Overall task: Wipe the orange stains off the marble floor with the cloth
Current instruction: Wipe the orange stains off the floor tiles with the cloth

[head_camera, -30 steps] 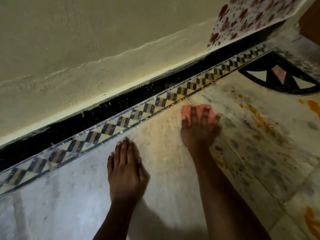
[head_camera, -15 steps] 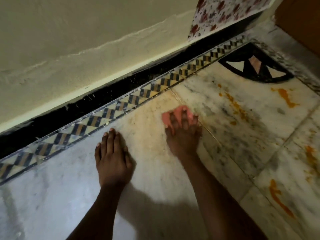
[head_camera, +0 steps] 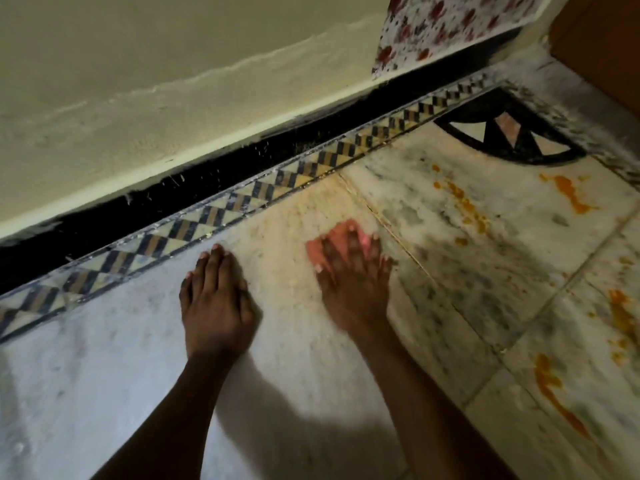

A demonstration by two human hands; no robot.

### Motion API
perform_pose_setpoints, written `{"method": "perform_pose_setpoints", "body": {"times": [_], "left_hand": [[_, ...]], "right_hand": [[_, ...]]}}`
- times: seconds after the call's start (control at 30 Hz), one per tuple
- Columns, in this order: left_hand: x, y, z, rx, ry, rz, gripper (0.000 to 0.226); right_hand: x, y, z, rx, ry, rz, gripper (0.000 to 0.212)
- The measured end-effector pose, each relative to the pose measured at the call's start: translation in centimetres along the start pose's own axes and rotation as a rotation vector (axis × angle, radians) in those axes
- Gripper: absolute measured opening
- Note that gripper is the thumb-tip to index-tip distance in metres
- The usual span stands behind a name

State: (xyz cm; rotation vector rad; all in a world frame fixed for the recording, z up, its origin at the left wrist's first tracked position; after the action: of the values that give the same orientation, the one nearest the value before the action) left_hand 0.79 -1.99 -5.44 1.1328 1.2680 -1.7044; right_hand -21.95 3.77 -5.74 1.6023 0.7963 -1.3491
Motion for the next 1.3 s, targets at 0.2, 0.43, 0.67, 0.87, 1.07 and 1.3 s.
{"method": "perform_pose_setpoints", "body": {"times": [0.2, 0.43, 0.67, 0.87, 1.07, 1.3], "left_hand": [[-0.4, 0.0, -0.2, -0.003, 0.003, -0.022, 0.065], [0.1, 0.0, -0.1, 0.005, 0.001, -0.019, 0.067], [-0.4, -0.3, -0.1, -0.008, 0.014, -0.03, 0.067], [0.3, 0.0, -0.1, -0.003, -0.003, -0.022, 0.067], [-0.7, -0.5, -0.2, -0.003, 0.007, -0.016, 0.067], [-0.2, -0.3, -0.2, 0.018, -0.029, -0.026, 0.066]], "right_hand": [[-0.3, -7.1, -11.8, 0.169, -0.003, -0.109, 0.068], [-0.3, -0.4, 3.4, 0.222, -0.05, 0.016, 0.068], [-1.4, -4.9, -11.5, -0.118, 0.009, -0.051, 0.059], [-1.2, -3.0, 4.2, 0.394, -0.049, 0.114, 0.068], [0.0, 0.2, -10.2, -0.168, -0.007, -0.001, 0.06], [-1.7, -6.6, -1.6, 0.458, -0.077, 0.106, 0.067]]}}
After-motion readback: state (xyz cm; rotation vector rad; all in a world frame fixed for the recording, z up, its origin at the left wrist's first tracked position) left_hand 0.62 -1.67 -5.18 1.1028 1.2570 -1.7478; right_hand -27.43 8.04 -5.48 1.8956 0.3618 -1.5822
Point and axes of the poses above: each hand's wrist, its own z-axis towards the middle knuckle, its own x-axis out of the palm, y = z × x, the point moved 1 cm from there along z, towards the middle knuckle, and after that the axes turned 4 degrees about -y, right-handed, at the moved point
